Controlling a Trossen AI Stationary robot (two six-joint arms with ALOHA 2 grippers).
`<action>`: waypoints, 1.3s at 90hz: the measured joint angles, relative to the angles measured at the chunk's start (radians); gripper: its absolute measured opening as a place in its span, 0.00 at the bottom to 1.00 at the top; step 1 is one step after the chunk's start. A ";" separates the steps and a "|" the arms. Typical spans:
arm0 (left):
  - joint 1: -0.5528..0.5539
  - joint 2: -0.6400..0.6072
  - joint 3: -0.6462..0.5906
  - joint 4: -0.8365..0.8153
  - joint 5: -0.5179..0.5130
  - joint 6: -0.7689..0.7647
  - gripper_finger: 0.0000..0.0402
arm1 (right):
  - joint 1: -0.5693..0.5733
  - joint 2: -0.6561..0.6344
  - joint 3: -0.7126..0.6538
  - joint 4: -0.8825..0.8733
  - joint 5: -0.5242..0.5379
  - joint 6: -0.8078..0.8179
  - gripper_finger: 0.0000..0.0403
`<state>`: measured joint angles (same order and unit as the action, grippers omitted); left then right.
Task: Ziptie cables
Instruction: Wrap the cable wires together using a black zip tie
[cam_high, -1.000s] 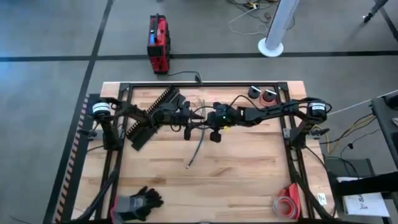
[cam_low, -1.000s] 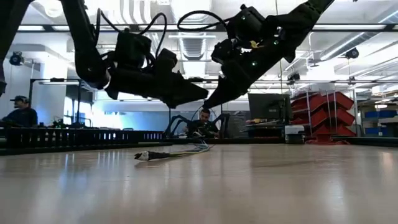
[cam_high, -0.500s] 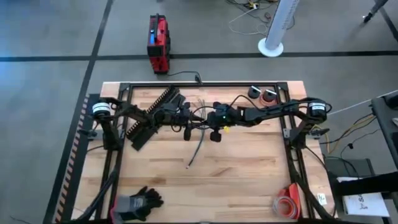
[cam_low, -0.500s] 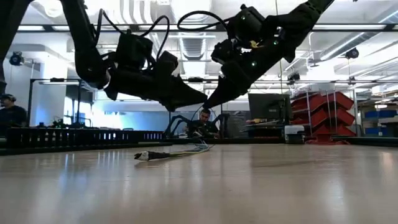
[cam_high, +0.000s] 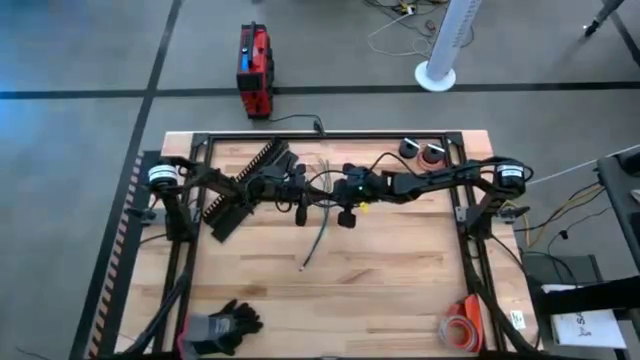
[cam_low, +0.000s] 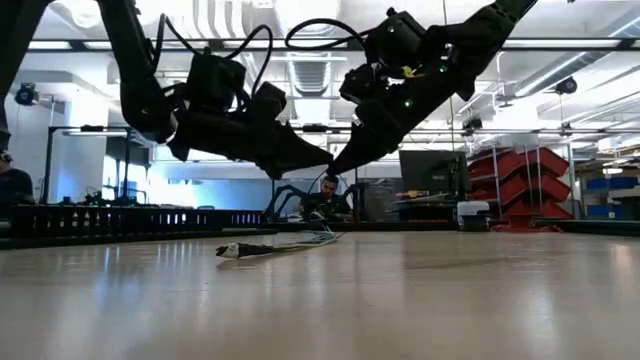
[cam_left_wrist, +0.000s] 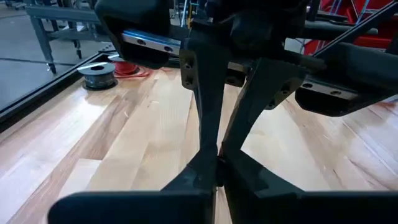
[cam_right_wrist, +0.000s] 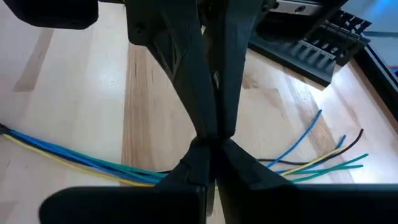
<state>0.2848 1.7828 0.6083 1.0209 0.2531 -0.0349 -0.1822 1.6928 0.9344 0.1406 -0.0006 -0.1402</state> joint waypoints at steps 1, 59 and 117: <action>0.000 -0.001 0.000 0.000 0.000 0.000 0.00 | 0.000 0.000 0.000 0.000 0.000 0.000 0.00; 0.001 -0.341 -0.016 -0.329 -0.046 0.079 0.00 | -0.001 -0.001 -0.008 -0.047 0.000 0.024 0.01; -0.003 -0.144 -0.046 -0.184 -0.053 0.126 0.13 | -0.002 -0.001 -0.009 -0.031 0.000 0.018 0.01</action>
<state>0.2821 1.6387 0.5621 0.8365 0.2005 0.0906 -0.1837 1.6917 0.9257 0.1099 -0.0006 -0.1226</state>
